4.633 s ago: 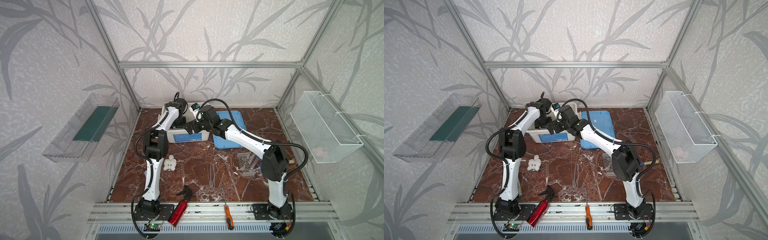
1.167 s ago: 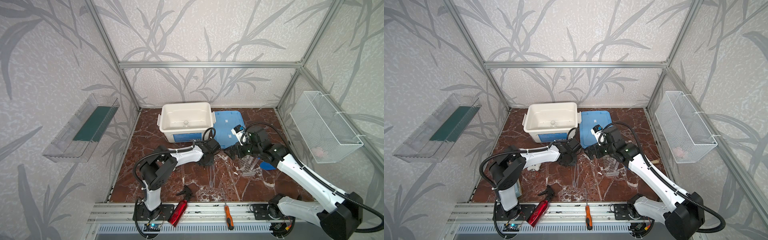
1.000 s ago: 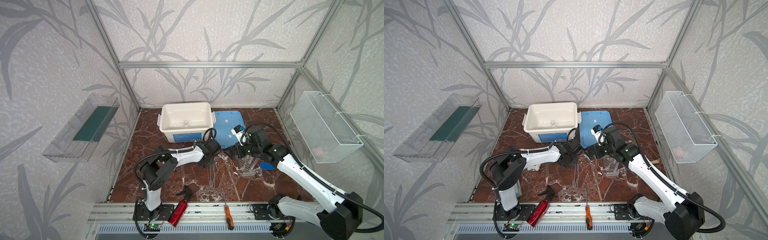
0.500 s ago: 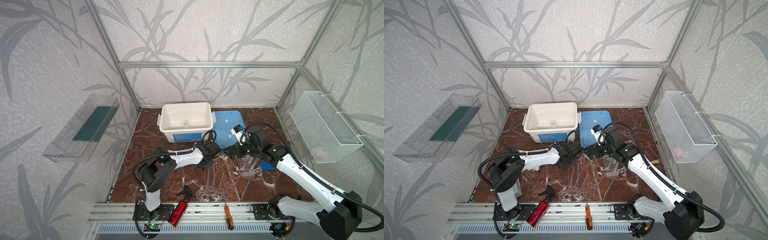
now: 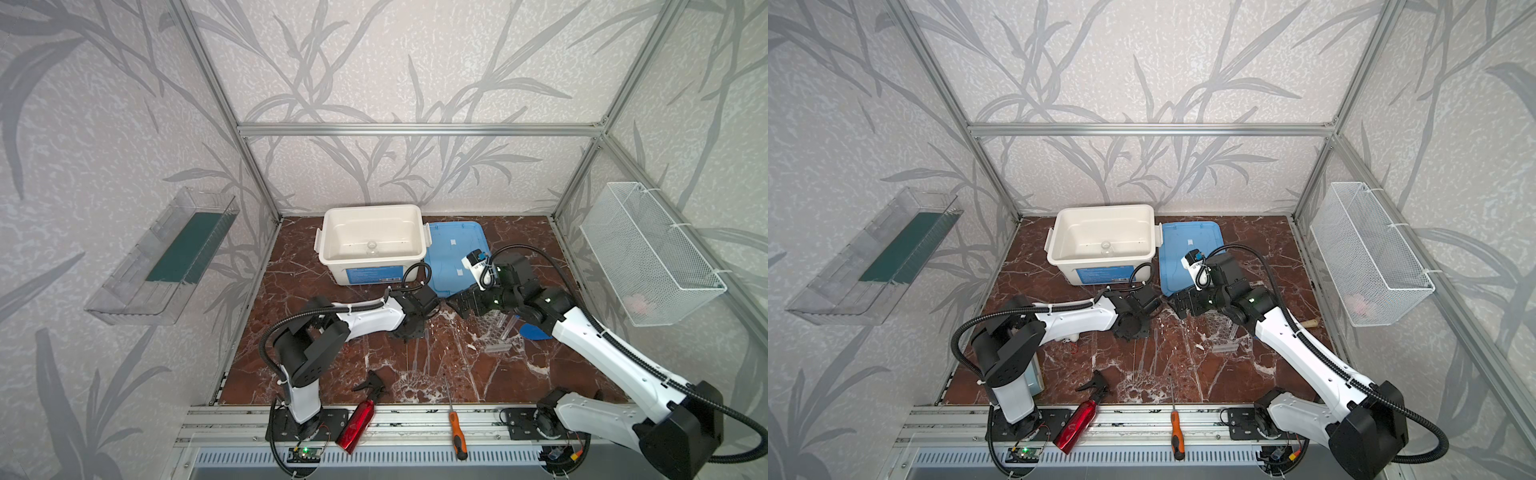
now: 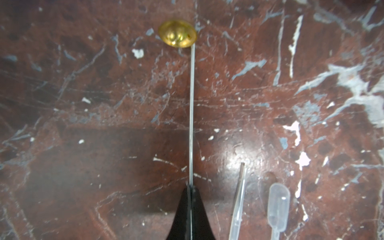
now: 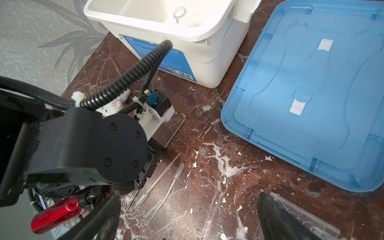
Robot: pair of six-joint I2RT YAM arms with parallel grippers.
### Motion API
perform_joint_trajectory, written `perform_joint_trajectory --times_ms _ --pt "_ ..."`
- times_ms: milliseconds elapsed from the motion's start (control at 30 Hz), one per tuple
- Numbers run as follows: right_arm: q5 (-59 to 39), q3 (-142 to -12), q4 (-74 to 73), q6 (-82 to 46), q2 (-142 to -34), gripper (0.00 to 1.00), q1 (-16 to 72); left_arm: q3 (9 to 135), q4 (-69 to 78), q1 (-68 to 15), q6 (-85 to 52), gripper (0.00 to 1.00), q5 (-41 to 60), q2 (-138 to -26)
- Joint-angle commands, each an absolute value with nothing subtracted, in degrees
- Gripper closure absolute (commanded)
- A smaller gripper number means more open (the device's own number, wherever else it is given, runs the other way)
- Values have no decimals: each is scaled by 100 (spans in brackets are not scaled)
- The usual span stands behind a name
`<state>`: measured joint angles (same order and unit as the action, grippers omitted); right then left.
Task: Organize the chemistry lab equipment
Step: 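Lower the left gripper onto the long metal rod and grasp it, then lift the metal rod over the white bin with the left gripper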
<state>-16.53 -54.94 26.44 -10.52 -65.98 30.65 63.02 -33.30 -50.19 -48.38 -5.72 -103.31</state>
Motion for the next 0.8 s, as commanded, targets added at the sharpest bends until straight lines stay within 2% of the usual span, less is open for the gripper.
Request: perform_joint_trajectory --times_ms 0,300,500,600,667,767 --pt "-1615 -5486 2492 -1083 -6521 0 3062 6440 -3707 -5019 -4735 100 -728 -9846" --pt "-1581 -5409 2129 -1139 -6273 0 3060 6601 -3949 -4959 -3276 100 -1127 -8738" --pt "-2722 -5949 1575 -1700 -6438 1 2769 7382 -4459 -4635 -1422 100 -1625 -8268" --pt "-2711 -6435 1621 -1643 -6644 0 2768 7995 -4785 -3936 -682 100 -992 -8202" --pt "-2568 -6715 1668 -1576 -6800 0 2762 8277 -4823 -3312 -34 100 174 -8164" --pt "-2514 -7070 1666 -1466 -7017 0 2764 8593 -4737 -2834 589 100 448 -8199"
